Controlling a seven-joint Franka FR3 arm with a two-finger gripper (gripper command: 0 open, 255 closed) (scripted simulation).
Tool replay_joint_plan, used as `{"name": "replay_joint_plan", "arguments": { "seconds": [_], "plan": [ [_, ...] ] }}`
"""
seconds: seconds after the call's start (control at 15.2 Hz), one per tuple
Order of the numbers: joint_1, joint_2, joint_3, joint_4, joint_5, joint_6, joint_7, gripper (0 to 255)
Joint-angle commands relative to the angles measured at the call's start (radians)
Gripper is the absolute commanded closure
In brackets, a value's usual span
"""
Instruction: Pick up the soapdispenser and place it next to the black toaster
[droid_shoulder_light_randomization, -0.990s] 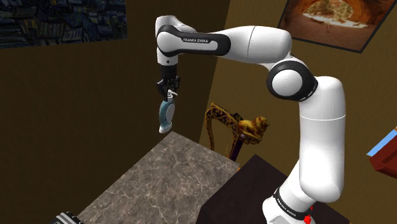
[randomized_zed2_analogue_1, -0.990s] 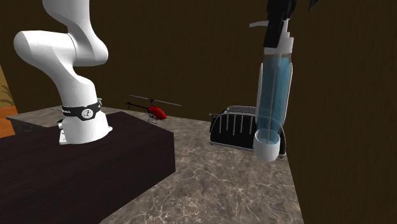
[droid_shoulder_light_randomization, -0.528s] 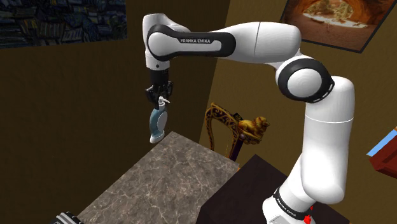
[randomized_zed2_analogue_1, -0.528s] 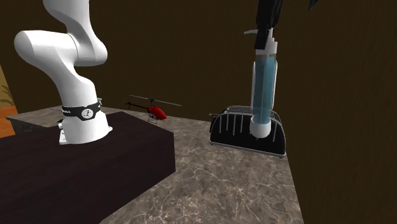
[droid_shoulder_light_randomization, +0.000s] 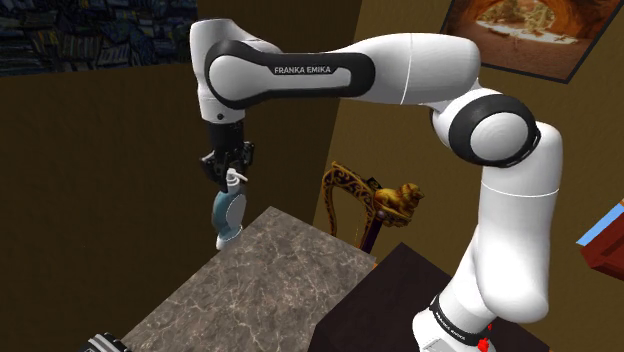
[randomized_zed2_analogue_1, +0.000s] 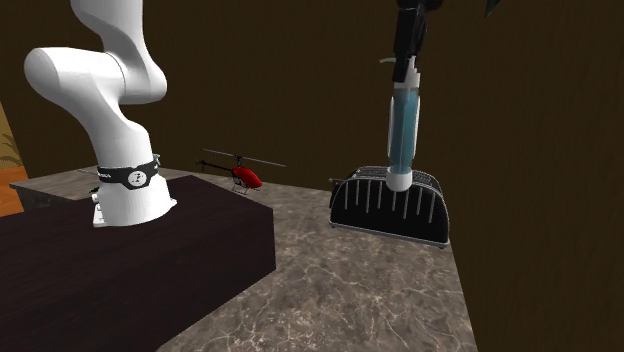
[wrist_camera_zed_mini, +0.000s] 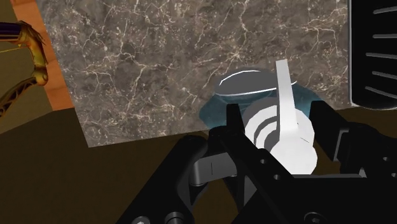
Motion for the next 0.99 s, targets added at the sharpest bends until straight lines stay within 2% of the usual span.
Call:
{"name": "replay_joint_plan", "arguments": {
  "seconds": [0.0,0.59,0.92],
  "plan": [
    [0.028,0.004,0.013,-0.002,-0.001,0.006,0.042,255],
    [0.180,0.079,0.067,0.102,-0.020,-0.020,0.237,255],
    [0.175,0.077,0.066,0.032,-0.020,0.048,0.236,255]
  ]
}}
